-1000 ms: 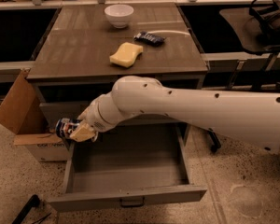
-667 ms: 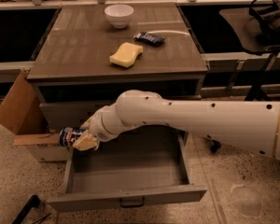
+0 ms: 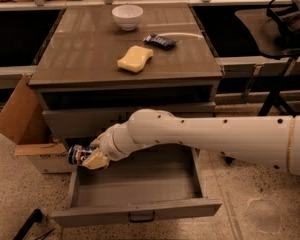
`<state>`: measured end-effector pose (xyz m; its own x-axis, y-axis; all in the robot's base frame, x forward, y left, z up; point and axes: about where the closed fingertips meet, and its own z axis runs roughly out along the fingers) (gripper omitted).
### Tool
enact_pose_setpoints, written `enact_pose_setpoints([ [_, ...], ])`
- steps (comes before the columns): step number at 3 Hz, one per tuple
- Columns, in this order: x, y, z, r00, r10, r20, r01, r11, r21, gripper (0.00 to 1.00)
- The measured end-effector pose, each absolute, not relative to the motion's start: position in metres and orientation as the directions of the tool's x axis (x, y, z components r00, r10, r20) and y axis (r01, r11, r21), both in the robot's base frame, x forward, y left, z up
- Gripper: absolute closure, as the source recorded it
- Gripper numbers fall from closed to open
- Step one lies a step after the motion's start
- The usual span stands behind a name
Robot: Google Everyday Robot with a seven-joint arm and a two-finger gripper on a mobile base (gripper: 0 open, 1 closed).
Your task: Place pepsi can into middle drawer
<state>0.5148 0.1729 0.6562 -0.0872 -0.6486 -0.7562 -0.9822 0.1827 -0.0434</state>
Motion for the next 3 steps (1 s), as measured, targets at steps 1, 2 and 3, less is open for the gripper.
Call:
enact_pose_setpoints([
  [1, 0.515, 0.164, 0.625, -0.096, -0.632, -0.769, -0.98, 0.196, -0.039, 1.0],
  [2, 0.519, 0.16, 0.592, -0.114, -0.618, -0.778, -0.979, 0.205, -0.02, 1.0],
  [3, 0.526, 0.155, 0.549, -0.17, -0.61, -0.774, -0.969, 0.247, 0.018, 1.0],
])
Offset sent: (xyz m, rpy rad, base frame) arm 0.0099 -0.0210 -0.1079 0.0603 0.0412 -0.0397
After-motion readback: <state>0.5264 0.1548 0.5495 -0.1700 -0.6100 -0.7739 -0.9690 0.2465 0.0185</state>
